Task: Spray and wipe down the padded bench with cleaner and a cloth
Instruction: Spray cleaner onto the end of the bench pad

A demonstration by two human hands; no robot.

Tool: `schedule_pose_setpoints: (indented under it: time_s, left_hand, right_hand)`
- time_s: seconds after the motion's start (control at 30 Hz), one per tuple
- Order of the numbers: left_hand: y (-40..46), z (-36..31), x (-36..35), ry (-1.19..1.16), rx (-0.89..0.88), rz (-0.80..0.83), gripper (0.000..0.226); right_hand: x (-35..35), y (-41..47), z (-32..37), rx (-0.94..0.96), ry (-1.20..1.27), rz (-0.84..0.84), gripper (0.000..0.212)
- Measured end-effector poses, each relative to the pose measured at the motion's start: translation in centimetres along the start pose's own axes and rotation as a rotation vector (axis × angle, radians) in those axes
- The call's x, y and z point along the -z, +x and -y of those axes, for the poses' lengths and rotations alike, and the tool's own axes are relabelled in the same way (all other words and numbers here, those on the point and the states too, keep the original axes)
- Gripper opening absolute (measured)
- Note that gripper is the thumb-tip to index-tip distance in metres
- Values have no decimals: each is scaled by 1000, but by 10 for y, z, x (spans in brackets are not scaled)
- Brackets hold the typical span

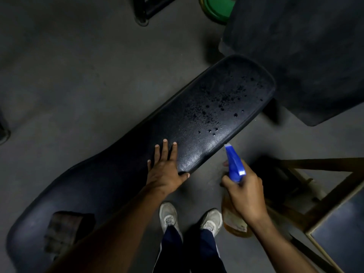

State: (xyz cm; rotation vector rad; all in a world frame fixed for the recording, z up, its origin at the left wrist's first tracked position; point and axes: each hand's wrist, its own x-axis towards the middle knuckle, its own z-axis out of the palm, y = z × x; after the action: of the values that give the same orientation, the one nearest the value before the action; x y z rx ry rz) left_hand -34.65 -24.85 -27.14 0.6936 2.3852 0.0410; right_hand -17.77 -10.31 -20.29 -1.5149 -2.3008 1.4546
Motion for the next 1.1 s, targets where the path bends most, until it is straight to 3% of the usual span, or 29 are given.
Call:
schedule_pose_setpoints:
  time_s: [0.13, 0.43, 0.6, 0.93, 1.03, 1.1]
  left_hand:
    - [-3, 5, 2, 1, -1, 4, 107]
    - [-10, 40, 3, 21, 61, -70, 107]
    - [-11, 41, 1, -9, 56, -57, 108]
    - [-12, 37, -3, -14, 60, -75, 110]
    - [-12, 38, -2, -12, 58, -72, 109]
    - [-12, 38, -1, -20, 57, -64, 108]
  right_hand:
    - [-13, 2, 15, 37, 5, 38, 20]
    - [-36, -10, 24, 110, -134, 152, 25]
    - [-36, -21, 11, 61, -147, 147, 30]
    - [-10, -35, -17, 25, -159, 120, 17]
    - [-7, -35, -21, 42, -173, 125, 35]
    - [-9, -35, -20, 62, -147, 143, 27]
